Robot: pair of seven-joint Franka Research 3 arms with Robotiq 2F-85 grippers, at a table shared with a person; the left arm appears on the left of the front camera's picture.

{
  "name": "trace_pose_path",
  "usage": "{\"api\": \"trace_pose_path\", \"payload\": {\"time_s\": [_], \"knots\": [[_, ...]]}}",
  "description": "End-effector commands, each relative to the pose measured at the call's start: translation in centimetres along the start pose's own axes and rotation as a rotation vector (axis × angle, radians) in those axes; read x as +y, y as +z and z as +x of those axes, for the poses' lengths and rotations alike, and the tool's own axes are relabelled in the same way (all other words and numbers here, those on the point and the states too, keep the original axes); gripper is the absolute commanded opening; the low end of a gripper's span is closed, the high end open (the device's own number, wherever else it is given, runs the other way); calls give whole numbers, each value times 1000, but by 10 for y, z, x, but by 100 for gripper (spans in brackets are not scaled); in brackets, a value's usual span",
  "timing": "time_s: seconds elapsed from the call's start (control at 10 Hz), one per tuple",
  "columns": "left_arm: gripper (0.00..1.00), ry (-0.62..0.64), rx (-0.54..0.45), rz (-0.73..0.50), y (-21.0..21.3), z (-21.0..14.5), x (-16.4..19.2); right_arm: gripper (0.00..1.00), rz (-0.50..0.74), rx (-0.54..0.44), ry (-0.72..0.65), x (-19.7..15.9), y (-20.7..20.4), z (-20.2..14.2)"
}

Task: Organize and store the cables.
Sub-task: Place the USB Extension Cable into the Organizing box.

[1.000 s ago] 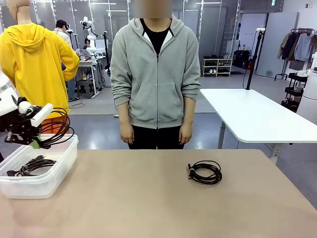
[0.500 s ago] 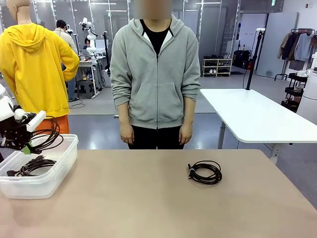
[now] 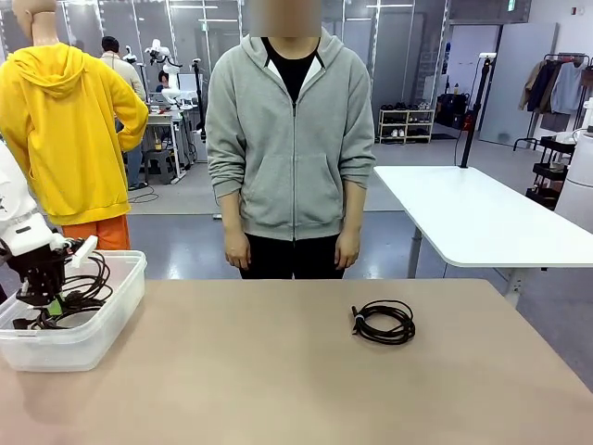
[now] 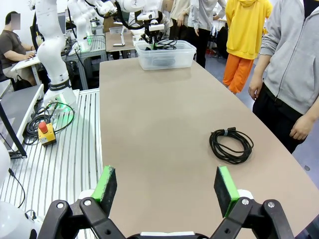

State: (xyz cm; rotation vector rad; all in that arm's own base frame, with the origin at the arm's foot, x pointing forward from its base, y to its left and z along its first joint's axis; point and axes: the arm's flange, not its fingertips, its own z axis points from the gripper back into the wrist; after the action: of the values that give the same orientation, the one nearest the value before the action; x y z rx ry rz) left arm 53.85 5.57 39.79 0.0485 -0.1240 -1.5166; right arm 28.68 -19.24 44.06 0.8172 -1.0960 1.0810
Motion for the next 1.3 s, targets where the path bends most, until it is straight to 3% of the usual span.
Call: {"api": "trace_pose_path", "payload": {"time_s": [0.0,0.1,0.2,0.3,0.4,0.5,0.6,0.8,1.1,1.2], "knots": [[14,52,-24,-25,-6,0,8,100,-2,-15,21,0,1,1],[17,62,-20,-25,-7,0,7,100,-2,-15,21,0,1,1],[37,59,-23,-11,-5,2,6,100,-2,-15,21,0,1,1],[42,59,-34,-4,-1,2,3,100,-2,-15,21,0,1,1],[62,64,-33,7,2,4,0,100,-2,-15,21,0,1,1],[67,69,-30,15,6,5,-3,100,-2,-15,21,0,1,1],[87,70,-23,31,9,7,-5,100,-2,-15,21,0,1,1],[100,86,-18,47,17,11,-13,100,-2,-15,21,0,1,1],[100,120,-4,45,23,19,-23,100,-2,-15,21,0,1,1],[100,77,-14,37,22,10,-10,100,-2,-15,21,0,1,1]]}}
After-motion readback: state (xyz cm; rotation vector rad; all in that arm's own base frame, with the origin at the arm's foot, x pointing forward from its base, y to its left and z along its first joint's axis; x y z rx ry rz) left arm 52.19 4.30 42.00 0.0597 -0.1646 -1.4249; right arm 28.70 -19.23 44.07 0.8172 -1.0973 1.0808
